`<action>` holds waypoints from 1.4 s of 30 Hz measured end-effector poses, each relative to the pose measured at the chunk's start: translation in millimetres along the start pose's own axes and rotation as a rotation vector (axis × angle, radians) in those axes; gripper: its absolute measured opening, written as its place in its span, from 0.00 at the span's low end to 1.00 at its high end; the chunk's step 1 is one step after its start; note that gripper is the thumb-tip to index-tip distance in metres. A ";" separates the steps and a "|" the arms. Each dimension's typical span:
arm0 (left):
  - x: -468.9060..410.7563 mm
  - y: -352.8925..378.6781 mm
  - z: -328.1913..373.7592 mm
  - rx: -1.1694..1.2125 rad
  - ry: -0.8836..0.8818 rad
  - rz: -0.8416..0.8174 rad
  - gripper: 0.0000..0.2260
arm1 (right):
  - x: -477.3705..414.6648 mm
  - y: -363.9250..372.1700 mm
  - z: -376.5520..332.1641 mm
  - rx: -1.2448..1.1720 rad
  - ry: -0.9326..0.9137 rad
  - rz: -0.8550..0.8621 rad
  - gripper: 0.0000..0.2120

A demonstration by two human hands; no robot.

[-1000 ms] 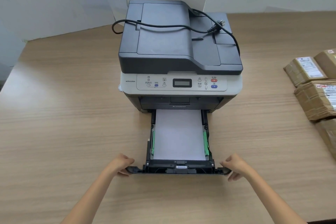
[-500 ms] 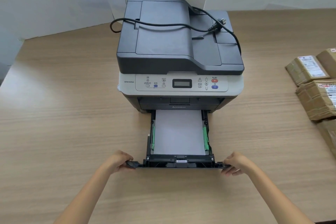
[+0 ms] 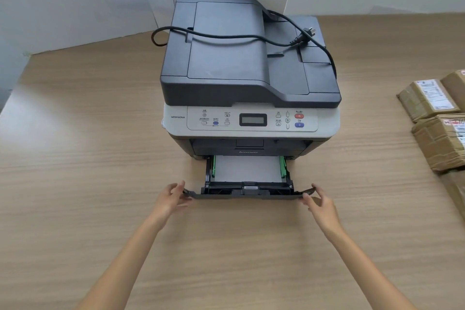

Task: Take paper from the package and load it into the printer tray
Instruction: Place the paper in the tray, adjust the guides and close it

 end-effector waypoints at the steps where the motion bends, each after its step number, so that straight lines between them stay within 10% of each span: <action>1: -0.1 -1.8 -1.2 -0.048 0.022 0.012 0.25 | 0.2 -1.3 -0.5 0.055 -0.029 -0.007 0.27; 19: -53.2 -26.0 27.0 -0.718 0.490 -0.006 0.63 | -51.8 -23.1 -26.4 0.296 -0.184 -0.228 0.59; 33: -77.0 -28.9 65.4 -0.543 0.491 0.151 0.30 | -92.2 -6.5 -73.6 0.213 -0.297 -0.183 0.28; 42: -80.7 -27.3 65.6 -0.506 0.470 0.187 0.29 | -96.6 -7.6 -68.5 0.201 -0.263 -0.158 0.29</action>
Point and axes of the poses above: each hand's wrist, its own x-axis away from the middle knuckle, its own y-axis out of the palm, z = x × y, the point moved 3 cm from there along -x, towards the middle knuckle, and after that the axes turned 13 degrees about -x, right-handed, at the moved point
